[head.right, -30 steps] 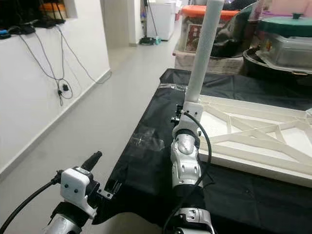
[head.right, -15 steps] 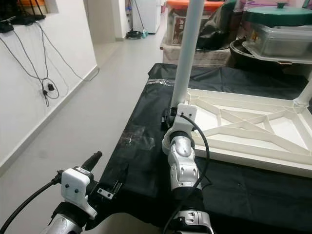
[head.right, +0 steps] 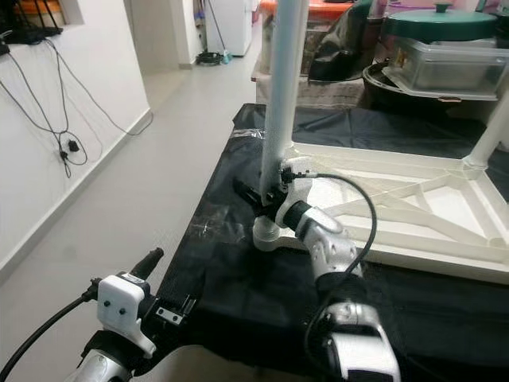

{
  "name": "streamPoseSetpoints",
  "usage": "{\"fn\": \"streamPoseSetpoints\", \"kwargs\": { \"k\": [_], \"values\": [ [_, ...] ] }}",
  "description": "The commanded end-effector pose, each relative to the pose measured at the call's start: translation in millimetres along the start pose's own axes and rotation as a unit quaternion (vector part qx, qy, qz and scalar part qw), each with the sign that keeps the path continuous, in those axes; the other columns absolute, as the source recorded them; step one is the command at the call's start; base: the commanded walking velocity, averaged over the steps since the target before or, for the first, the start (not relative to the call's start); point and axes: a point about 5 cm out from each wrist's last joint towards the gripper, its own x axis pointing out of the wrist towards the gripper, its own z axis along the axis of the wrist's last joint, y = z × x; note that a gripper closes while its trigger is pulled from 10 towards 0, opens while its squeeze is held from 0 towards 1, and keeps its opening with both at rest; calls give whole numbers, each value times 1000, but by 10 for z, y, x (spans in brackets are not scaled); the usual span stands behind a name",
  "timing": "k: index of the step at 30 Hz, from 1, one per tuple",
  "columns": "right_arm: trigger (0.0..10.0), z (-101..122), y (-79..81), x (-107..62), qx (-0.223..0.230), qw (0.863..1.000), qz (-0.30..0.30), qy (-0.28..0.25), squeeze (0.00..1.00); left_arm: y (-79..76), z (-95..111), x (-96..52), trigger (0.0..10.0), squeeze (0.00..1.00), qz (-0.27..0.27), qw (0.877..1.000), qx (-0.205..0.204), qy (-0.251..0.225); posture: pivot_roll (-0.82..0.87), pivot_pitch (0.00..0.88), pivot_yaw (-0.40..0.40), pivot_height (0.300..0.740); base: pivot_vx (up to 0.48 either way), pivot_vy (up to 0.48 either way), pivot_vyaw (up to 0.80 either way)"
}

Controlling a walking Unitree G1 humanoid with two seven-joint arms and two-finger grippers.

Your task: Building children table

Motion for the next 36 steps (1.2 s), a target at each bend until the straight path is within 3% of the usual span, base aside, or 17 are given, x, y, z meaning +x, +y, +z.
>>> {"fn": "streamPoseSetpoints", "kwargs": {
  "k": [1, 6, 10, 11, 12, 19, 21, 22, 23, 25, 27, 30, 31, 33, 34, 35, 36],
  "values": [
    [10000, -100, 163, 152, 16, 996, 80, 29, 0, 0, -36, -4, 10000, 0, 0, 1000, 2, 12, 117, 0, 5, 740, 0, 0, 0],
    [10000, -29, 209, 220, 8, 986, 160, 45, 0, -5, -29, -5, 10000, 0, 1, 1000, 2, 9, 129, 0, -5, 740, 0, 0, 0],
    [9529, 134, 222, 330, 6, 983, 183, 18, 0, -15, -30, -11, 10000, 0, 0, 1000, 1, 9, 132, 0, -7, 740, 0, 0, 0],
    [2667, 152, 228, 346, 8, 982, 188, 13, 0, -17, -31, -13, 10000, 0, 0, 1000, 1, 9, 139, 0, -12, 740, 0, 0, 0],
    [78, 163, 240, 355, 8, 980, 196, 10, 0, -18, -33, -15, 10000, 0, -1, 1000, 2, 9, 139, 0, -12, 740, 0, 0, 0],
    [0, 48, 324, 316, 21, 964, 263, 29, 0, -18, -40, -18, 10000, 0, 0, 1000, 3, 10, 143, 0, -12, 740, 0, 0, 0],
    [0, 1, 303, 333, 11, 972, 232, 30, 0, -20, -43, -19, 10000, 0, -1, 1000, 3, 10, 137, 0, -9, 740, 0, 0, 0],
    [0, -111, 235, 354, -7, 987, 155, 40, 0, -22, -52, -21, 10000, 0, -2, 1000, 2, 11, 132, 0, -7, 740, 0, 0, 0],
    [0, -111, 235, 354, -7, 987, 155, 40, 0, -22, -52, -21, 10000, 0, -2, 1000, 2, 11, 132, 0, -7, 740, 0, 0, 0],
    [0, -176, 124, 357, -24, 998, 48, 42, 0, -19, -50, -22, 10000, 0, -2, 1000, 3, 11, 129, 0, -9, 740, 0, 0, 0],
    [0, -177, 40, 331, -37, 999, -26, 27, 0, -16, -50, -21, 10000, 0, -1, 1000, 4, 11, 129, 0, -9, 740, 0, 0, 0],
    [0, -171, -13, 306, -45, 996, -73, 15, 0, -14, -50, -21, 10000, 0, 0, 1000, 4, 11, 129, 0, -9, 740, 0, 0, 0],
    [0, -159, -117, 234, -52, 984, -170, -3, 0, -10, -53, -25, 10000, 0, 0, 1000, 5, 12, 118, 0, -3, 740, 0, 0, 0],
    [0, -120, -282, -36, -81, 925, -370, -41, 0, -8, -63, -27, 10000, 0, 0, 1000, 4, 13, 111, 0, 1, 740, 0, 0, 0],
    [0, -120, -282, -36, -81, 925, -370, -41, 0, -8, -63, -27, 10000, 0, 0, 1000, 4, 13, 111, 0, 1, 740, 0, 0, 0],
    [0, -120, -306, -205, -82, 881, -462, -56, 0, -10, -69, -26, 10000, 0, -2, 1000, 4, 14, 104, 0, 5, 740, 0, 0, 0],
    [0, -125, -305, -320, -82, 853, -512, -63, 0, -12, -73, -25, 10000, 0, -3, 1000, 3, 15, 104, 0, 5, 740, 0, 0, 0]
  ]
}}
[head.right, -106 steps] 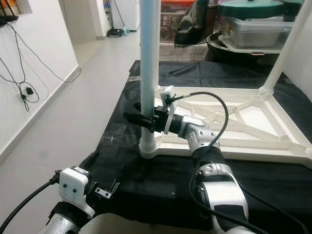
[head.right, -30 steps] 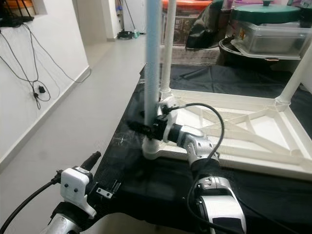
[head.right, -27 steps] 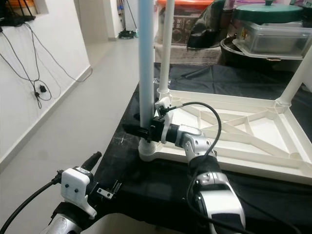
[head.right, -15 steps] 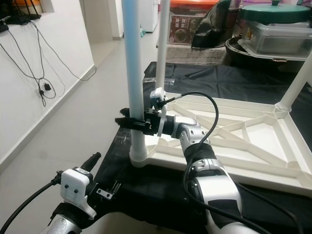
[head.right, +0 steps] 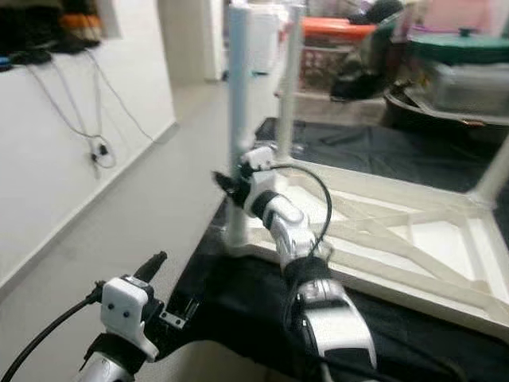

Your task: Building children table

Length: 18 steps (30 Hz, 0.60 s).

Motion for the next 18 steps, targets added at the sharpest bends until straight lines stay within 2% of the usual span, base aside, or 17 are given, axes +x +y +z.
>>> {"fn": "streamPoseSetpoints", "kwargs": {
  "k": [1, 2, 3, 6, 7, 13, 14, 15, 16, 18],
  "values": [
    [0, -146, -460, -211, 12, 983, -179, 39, 0, 16, -45, -12, 10000, 0, 1, 1000, 4, 8, 101, 0, 6, 740, 0, 0, 0],
    [0, -146, -460, -211, 12, 983, -179, 39, 0, 16, -45, -12, 10000, 0, 1, 1000, 4, 8, 101, 0, 6, 740, 0, 0, 0],
    [0, -189, -472, -295, 24, 975, -214, 54, 0, 16, -41, -7, 10000, 0, 2, 1000, 4, 8, 105, 0, 4, 740, 0, 0, 0],
    [0, -293, -318, -408, 51, 968, -233, 79, 0, 20, -41, -3, 10000, 0, 4, 1000, 2, 8, 101, 0, 9, 740, 0, 0, 0],
    [0, -303, -255, -405, 54, 969, -230, 76, 0, 19, -41, 0, 10000, 0, 3, 1000, 2, 8, 95, 0, 8, 740, 0, 0, 0],
    [0, -272, -104, -334, 53, 973, -215, 59, 0, 9, -33, 16, 10000, 0, 3, 1000, 1, 6, 87, 0, -2, 740, 0, 0, 0],
    [5137, -248, -43, -276, 46, 981, -180, 52, 0, 3, -29, 24, 10000, 0, 3, 1000, 1, 6, 87, 0, -2, 740, 0, 0, 0],
    [5137, -225, -3, -278, 40, 983, -172, 51, 0, 3, -29, 24, 10000, 0, 3, 1000, 1, 5, 87, 0, -2, 740, 0, 0, 0],
    [10000, -217, 34, -278, 39, 985, -160, 52, 0, 5, -30, 22, 10000, 0, 4, 1000, 0, 5, 87, 0, -2, 740, 0, 0, 0],
    [10000, -208, 66, -284, 38, 986, -152, 55, 0, 6, -29, 21, 10000, 0, 5, 1000, -1, 5, 59, 0, -6, 740, 0, 0, 0]
  ]
}}
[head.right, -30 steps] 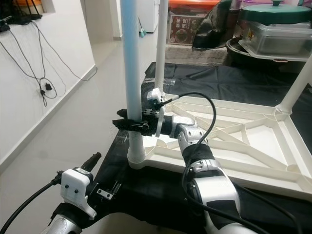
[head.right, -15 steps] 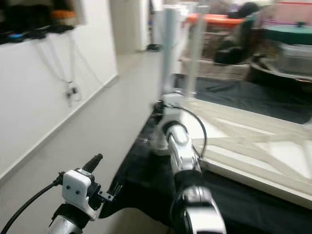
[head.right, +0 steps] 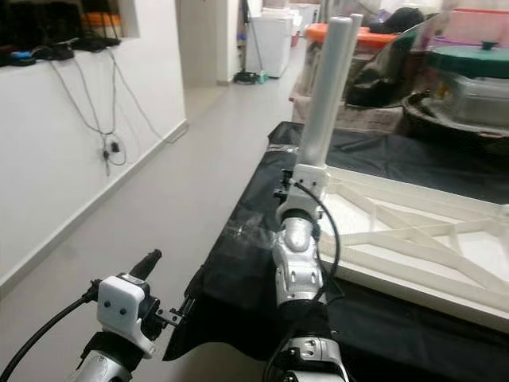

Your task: Building children table

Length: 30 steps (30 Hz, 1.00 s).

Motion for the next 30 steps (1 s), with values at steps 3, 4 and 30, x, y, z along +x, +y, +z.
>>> {"fn": "streamPoseSetpoints", "kwargs": {
  "k": [3, 4, 30],
  "values": [
    [10000, -239, 24, -75, 36, 997, 32, 52, 1000, -3, -46, 1, 10000, 0, 1, 1000, -3, 10, 53, 1, 2, 740, 0, 0, 0],
    [10000, -254, 44, -69, 50, 996, 54, 53, 1000, -5, -50, 2, 10000, 0, 0, 1000, -4, 11, 53, 1, 2, 740, 0, 0, 0],
    [10000, 22, 231, -13, 84, 750, 646, 114, 0, 37, -56, -14, 10000, 0, 8, 1000, 0, 16, 116, 5, 7, 740, 0, 0, 0]
  ]
}}
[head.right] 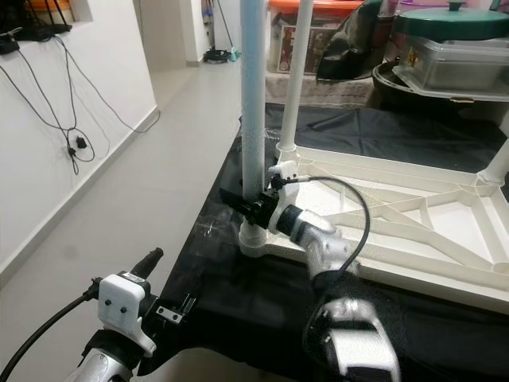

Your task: Building children table

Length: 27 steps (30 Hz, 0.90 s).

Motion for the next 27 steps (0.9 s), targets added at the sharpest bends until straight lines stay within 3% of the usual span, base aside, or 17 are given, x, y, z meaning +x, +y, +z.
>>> {"fn": "streamPoseSetpoints", "kwargs": {
  "k": [1, 8, 9, 14, 15, 16, 18, 19, 20, 21, 22, 23, 24, 25, 26, 27],
  "values": [
    [10000, -48, 116, 134, 13, 998, 67, 17, 0, 5, -50, -14, 10000, 0, 2, 1000, 0, 14, 116, 5, 7, 740, 0, 0, 0],
    [10000, -9, 149, 178, 10, 992, 121, 29, 0, -10, -38, -9, 10000, 0, 4, 1000, -2, 12, 95, 16, -12, 740, 0, 0, 0],
    [0, -8, 166, 196, 14, 990, 138, 29, 0, -21, -42, -5, 10000, 0, 1, 1000, -3, 12, 78, 14, 7, 740, 0, 0, 0],
    [0, -27, 180, 208, 17, 989, 145, 28, 0, -28, -47, -3, 10000, 0, -1, 1000, -4, 14, 78, 14, 7, 740, 0, 0, 0],
    [0, -80, 138, 255, 8, 996, 84, 26, 0, -24, -51, -9, 10000, 0, -1, 1000, -4, 15, 83, 10, 8, 740, 0, 0, 0],
    [0, -80, 138, 255, 8, 996, 84, 26, 0, -24, -51, -9, 10000, 0, -1, 1000, -4, 15, 83, 10, 8, 740, 0, 0, 0],
    [0, -121, -33, 271, -10, 996, -84, 12, 0, -14, -55, -22, 10000, 0, 0, 1000, -3, 16, 86, 4, 9, 740, 0, 0, 0],
    [0, -121, -33, 271, -10, 996, -84, 12, 0, -14, -55, -22, 10000, 0, 0, 1000, -3, 16, 86, 4, 9, 740, 0, 0, 0],
    [0, -121, -138, 229, -21, 983, -182, 7, 0, -9, -57, -28, 10000, 0, 0, 1000, -3, 17, 84, 0, 11, 740, 0, 0, 0],
    [0, -121, -138, 229, -21, 983, -182, 7, 0, -9, -57, -28, 10000, 0, 0, 1000, -3, 17, 84, 0, 11, 740, 0, 0, 0],
    [0, -115, -249, 133, -25, 957, -289, -6, 0, -5, -59, -33, 10000, 0, 0, 1000, -3, 17, 77, 0, 14, 740, 0, 0, 0],
    [0, -115, -249, 133, -25, 957, -289, -6, 0, -5, -59, -33, 10000, 0, 0, 1000, -3, 17, 77, 0, 14, 740, 0, 0, 0],
    [0, -110, -327, 23, -35, 925, -378, -13, 0, -4, -62, -36, 10000, 0, -1, 1000, -4, 18, 77, 0, 14, 740, 0, 0, 0],
    [0, -110, -327, 23, -35, 925, -378, -13, 0, -4, -62, -36, 10000, 0, -1, 1000, -4, 18, 77, 0, 14, 740, 0, 0, 0],
    [0, -99, -373, -120, -45, 884, -465, -28, 0, -4, -64, -34, 10000, 0, -2, 1000, -4, 19, 77, 0, 14, 740, 0, 0, 0],
    [0, -99, -373, -120, -45, 884, -465, -28, 0, -4, -64, -34, 10000, 0, -2, 1000, -4, 19, 77, 0, 14, 740, 0, 0, 0]
  ]
}}
